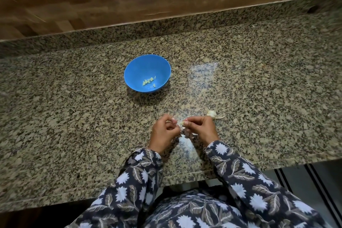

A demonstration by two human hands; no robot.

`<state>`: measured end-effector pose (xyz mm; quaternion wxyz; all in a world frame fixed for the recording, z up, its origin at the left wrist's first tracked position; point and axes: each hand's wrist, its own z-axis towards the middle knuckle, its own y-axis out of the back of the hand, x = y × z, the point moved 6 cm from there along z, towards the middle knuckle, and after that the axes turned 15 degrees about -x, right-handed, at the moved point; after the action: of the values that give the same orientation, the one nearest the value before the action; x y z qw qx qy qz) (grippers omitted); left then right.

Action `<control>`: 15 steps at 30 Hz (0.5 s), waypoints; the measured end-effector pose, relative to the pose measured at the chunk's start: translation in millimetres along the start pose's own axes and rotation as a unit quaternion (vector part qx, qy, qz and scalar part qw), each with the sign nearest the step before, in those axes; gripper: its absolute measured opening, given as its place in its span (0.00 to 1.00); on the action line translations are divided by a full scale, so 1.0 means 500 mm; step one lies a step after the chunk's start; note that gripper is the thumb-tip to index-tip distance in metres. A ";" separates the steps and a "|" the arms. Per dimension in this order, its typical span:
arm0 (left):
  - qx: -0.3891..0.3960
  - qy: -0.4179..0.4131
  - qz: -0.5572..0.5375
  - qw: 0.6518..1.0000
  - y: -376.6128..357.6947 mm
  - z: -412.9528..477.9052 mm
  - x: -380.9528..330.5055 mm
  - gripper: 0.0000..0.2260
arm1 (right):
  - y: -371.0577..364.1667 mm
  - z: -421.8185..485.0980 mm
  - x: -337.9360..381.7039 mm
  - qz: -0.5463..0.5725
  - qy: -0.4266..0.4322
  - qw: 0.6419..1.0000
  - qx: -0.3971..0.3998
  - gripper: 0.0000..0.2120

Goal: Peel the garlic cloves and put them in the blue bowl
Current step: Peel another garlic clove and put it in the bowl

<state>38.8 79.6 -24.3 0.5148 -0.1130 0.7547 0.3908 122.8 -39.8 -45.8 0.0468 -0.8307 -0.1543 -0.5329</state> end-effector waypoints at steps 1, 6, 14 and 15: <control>0.000 0.037 -0.039 0.999 0.001 0.000 0.007 0.09 | 0.001 0.001 0.001 0.005 0.001 1.000 -0.003 0.09; -0.018 0.002 -0.024 1.000 0.012 0.004 0.011 0.13 | 0.008 -0.005 -0.001 0.006 0.011 1.000 -0.006 0.08; -0.045 -0.022 -0.044 0.998 0.007 -0.003 -0.010 0.12 | 0.001 -0.011 0.004 -0.015 0.031 0.999 0.019 0.07; -0.052 -0.023 -0.031 0.998 0.007 -0.003 -0.008 0.14 | 0.001 -0.011 0.004 -0.014 0.032 0.999 0.018 0.07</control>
<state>37.7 80.0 -18.9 0.5374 -0.1533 0.7176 0.4157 118.8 -41.2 -41.4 0.0591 -0.8098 -0.1740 -0.5572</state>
